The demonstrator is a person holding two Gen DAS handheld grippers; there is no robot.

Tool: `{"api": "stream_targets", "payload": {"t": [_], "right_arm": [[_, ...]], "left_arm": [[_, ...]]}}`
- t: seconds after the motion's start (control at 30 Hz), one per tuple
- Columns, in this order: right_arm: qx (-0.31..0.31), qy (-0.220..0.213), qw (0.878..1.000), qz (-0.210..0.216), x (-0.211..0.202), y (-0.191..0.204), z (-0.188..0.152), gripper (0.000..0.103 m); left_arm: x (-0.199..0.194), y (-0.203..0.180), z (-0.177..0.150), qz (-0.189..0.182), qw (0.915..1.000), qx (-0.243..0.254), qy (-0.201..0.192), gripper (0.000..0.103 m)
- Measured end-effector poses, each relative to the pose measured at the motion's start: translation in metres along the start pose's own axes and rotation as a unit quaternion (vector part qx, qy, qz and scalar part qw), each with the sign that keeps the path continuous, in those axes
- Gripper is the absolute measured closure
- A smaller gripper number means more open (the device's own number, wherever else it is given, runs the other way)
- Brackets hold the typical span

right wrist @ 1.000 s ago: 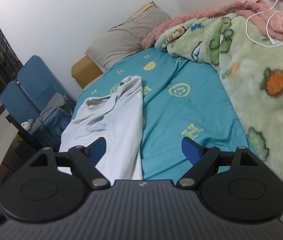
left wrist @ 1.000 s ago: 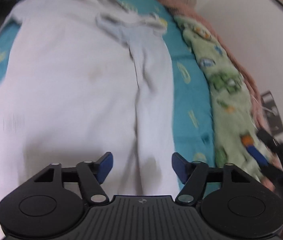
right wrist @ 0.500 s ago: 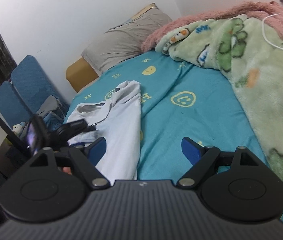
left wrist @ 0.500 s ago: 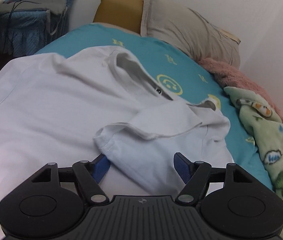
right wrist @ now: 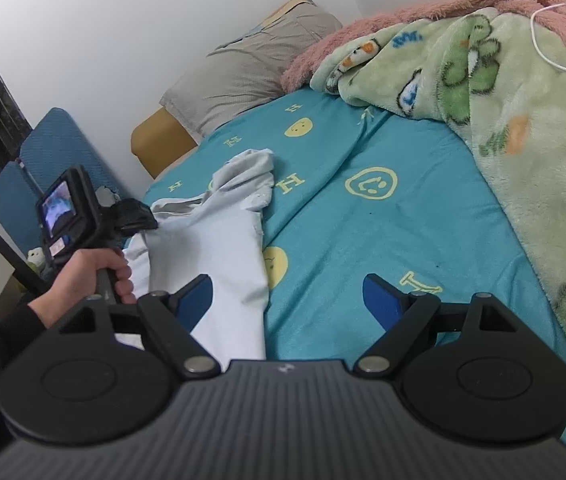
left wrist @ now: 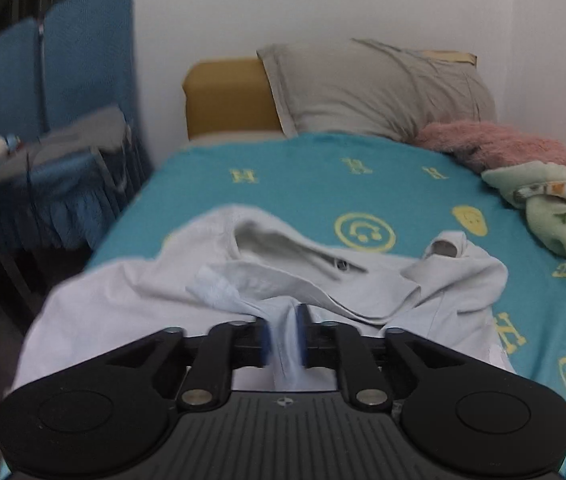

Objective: Fold clothes

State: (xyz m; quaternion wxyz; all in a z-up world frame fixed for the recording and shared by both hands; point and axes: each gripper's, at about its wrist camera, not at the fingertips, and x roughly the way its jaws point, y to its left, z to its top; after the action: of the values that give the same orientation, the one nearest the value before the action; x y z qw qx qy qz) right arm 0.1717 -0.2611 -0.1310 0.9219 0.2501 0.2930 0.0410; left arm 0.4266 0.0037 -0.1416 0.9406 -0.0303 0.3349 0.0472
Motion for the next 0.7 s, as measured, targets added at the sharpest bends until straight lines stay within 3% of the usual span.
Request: {"api": "stream_targets", "payload": {"t": [0.07, 0.17, 0.27, 0.53, 0.67, 0.7], "right_arm": [[0.001, 0.0, 1.0, 0.001, -0.001, -0.001, 0.0, 0.019], [-0.003, 0.001, 1.0, 0.009, -0.003, -0.001, 0.001, 0.019], [-0.007, 0.004, 1.0, 0.021, -0.006, 0.001, 0.0, 0.019], [-0.019, 0.005, 0.998, 0.056, -0.03, 0.013, -0.005, 0.019], [-0.034, 0.008, 0.998, 0.05, -0.048, 0.02, -0.015, 0.019], [-0.036, 0.01, 0.998, 0.051, -0.052, 0.022, -0.017, 0.019]], "left_arm": [[-0.01, 0.009, -0.013, -0.031, 0.9991, -0.013, 0.028, 0.06], [-0.043, 0.031, -0.044, -0.092, 0.9923, -0.035, 0.075, 0.057], [-0.092, 0.058, -0.085, -0.162, 0.975, -0.085, 0.127, 0.056], [-0.216, 0.084, -0.195, -0.219, 0.9416, -0.118, 0.227, 0.053], [-0.237, 0.078, -0.23, -0.248, 0.9236, -0.1, 0.274, 0.053], [-0.241, 0.075, -0.233, -0.25, 0.9255, -0.086, 0.271, 0.053]]}}
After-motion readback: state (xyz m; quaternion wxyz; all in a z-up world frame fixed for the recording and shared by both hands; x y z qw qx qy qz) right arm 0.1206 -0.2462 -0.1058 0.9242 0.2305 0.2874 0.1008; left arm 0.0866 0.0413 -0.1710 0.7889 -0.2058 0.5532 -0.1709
